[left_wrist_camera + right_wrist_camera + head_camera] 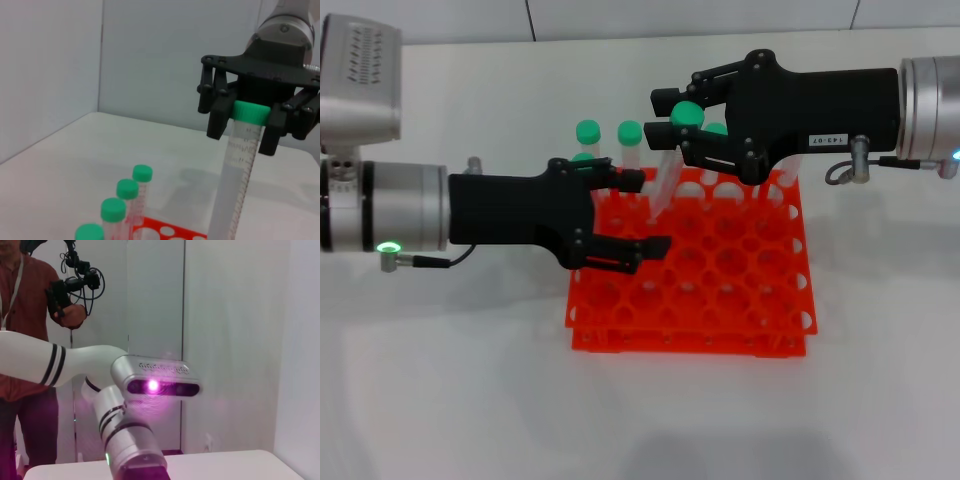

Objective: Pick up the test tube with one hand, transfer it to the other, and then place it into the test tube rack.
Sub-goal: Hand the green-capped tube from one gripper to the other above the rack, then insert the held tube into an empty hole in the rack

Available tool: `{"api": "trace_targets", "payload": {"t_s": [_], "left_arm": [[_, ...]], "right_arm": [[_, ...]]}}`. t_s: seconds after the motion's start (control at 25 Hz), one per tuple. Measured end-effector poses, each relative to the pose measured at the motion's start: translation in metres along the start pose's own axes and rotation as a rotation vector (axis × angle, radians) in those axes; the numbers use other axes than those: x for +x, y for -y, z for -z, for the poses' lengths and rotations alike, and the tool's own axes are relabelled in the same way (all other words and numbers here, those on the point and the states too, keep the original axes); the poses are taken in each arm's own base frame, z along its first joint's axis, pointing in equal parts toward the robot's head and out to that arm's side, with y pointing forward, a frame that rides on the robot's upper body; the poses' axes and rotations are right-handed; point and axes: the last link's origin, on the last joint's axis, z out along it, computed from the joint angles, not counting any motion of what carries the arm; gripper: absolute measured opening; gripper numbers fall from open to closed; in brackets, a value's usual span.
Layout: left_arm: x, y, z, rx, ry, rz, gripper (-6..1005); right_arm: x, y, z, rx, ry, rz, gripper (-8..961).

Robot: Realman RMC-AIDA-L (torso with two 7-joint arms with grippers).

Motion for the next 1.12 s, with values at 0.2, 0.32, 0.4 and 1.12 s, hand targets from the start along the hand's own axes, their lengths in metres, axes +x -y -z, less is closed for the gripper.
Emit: {"api": "trace_targets", "payload": {"t_s": [0.2,0.32,0.4,1.12], "left_arm": [[-0.002,-0.003,0.018,0.036,0.004,0.012,895],[-0.005,-0.008,0.031,0.056,0.010,0.039,894],[-0.007,-0.011,0.042,0.075,0.022,0.064,894],[-0.034,-0.031,0.084,0.103,0.313,0.219,895]], "right_arm": [[0.001,0.000,0.000,0.002,-0.001,-0.004,266],[0.002,0.001,0.000,0.008,-0.002,-0.009,266],[0.003,0.001,0.001,0.012,-0.003,-0.013,266],[0.009,-0.002,-0.023,0.027,-0.020,-0.035,266]]}}
